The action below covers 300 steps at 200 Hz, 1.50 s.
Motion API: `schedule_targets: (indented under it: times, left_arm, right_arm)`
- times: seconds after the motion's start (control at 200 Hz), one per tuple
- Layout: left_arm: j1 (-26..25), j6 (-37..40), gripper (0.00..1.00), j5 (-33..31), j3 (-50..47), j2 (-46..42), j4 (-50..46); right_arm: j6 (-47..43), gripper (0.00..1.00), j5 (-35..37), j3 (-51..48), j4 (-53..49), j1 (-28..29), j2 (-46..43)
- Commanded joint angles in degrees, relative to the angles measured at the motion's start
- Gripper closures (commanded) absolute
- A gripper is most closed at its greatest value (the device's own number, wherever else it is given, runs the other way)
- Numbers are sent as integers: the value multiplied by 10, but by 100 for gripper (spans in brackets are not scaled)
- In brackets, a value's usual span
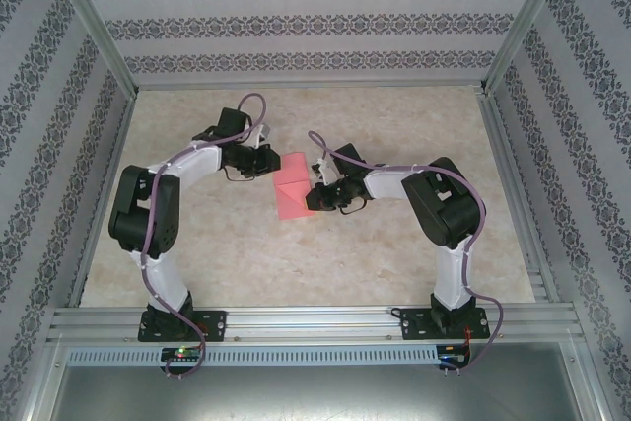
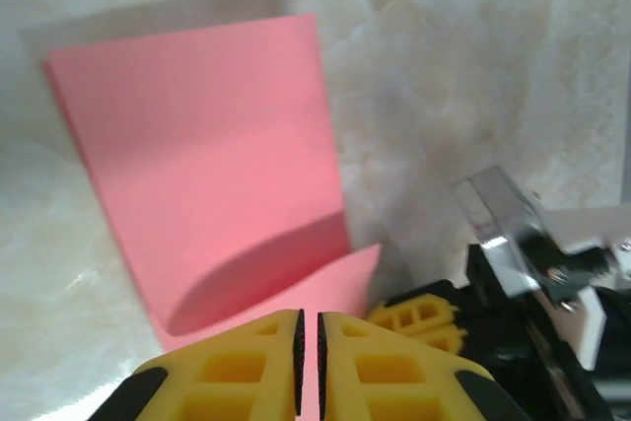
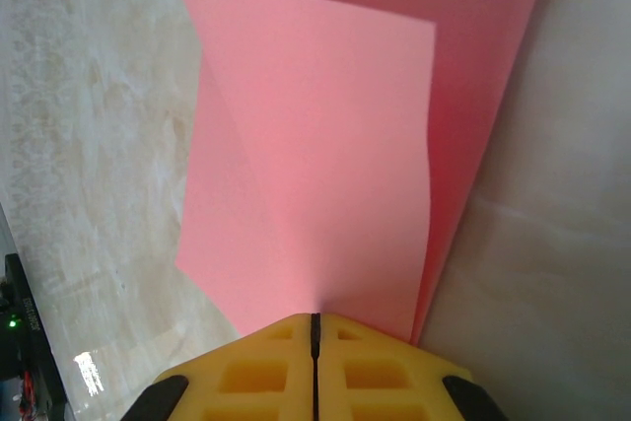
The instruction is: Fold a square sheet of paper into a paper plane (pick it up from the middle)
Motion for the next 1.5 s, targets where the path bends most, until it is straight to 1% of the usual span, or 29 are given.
schedule_targets:
  times: [0.0, 0.135, 0.235, 0.345, 0.5, 0.659, 0.859, 1.034, 1.124, 1.299, 1.494]
  left_arm:
    - [-31, -37, 85, 17, -19, 24, 41]
    - [-55, -46, 86, 24, -19, 62, 66]
    - [-58, -53, 86, 29, -22, 87, 88]
    - [-57, -39, 86, 14, -17, 101, 77]
    - [-37, -34, 86, -6, -33, 110, 77]
    - [-15, -14, 86, -19, -45, 102, 64]
    - [16, -2, 86, -11, -46, 94, 58]
    - [24, 4, 86, 2, -40, 87, 52]
    - [24, 9, 86, 6, -36, 94, 48]
    - [25, 7, 87, 24, -39, 107, 58]
    - [24, 16, 87, 30, -37, 105, 49]
  right_arm:
    - [11, 92, 6, -17, -47, -1, 20]
    - [14, 93, 9, -12, -46, 0, 20]
    - [20, 92, 12, -11, -41, 0, 20]
    - [21, 93, 12, -12, -42, 0, 21]
    - [18, 92, 19, -20, -46, -3, 19]
    - [14, 93, 23, -30, -48, -6, 17]
    - [10, 93, 22, -40, -49, -9, 16]
    - [9, 93, 18, -39, -50, -9, 20]
    - [14, 93, 13, -38, -47, -10, 2]
    - [33, 93, -10, -1, -48, -7, -47]
    - [39, 93, -39, 69, -54, 11, -10]
